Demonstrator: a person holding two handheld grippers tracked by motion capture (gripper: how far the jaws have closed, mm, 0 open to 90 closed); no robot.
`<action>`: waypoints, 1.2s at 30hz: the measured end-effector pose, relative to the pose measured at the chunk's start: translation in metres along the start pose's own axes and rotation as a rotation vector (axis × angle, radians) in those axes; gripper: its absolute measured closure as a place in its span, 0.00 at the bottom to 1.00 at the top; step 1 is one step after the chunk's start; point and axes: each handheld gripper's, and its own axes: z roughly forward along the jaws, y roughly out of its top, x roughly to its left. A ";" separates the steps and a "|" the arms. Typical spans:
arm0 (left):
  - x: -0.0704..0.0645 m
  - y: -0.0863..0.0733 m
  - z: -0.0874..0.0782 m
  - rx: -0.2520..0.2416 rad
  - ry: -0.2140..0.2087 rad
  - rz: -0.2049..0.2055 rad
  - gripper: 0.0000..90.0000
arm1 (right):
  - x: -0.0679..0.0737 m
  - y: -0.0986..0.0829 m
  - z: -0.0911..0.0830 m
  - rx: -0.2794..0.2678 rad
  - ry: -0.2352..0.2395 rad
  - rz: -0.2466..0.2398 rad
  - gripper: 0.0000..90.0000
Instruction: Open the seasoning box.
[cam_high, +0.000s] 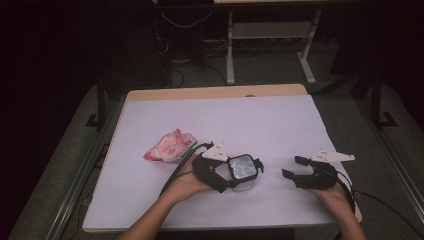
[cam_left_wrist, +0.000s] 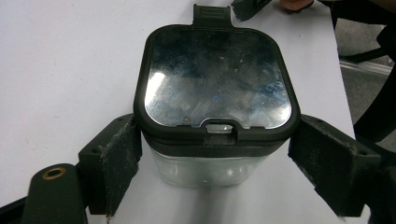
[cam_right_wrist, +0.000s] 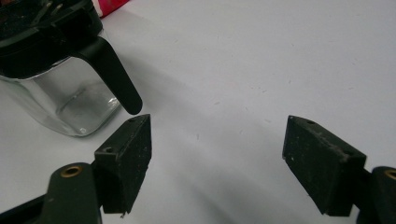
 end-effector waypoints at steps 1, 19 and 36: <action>0.000 0.001 0.000 0.001 0.005 0.007 0.19 | 0.000 0.000 0.000 0.000 0.000 0.000 0.26; -0.001 0.010 -0.012 -0.045 -0.002 0.012 0.20 | 0.000 0.000 0.001 0.000 0.001 0.002 0.26; -0.004 0.014 -0.016 -0.108 -0.046 0.038 0.52 | -0.001 -0.001 0.001 0.004 0.003 0.002 0.26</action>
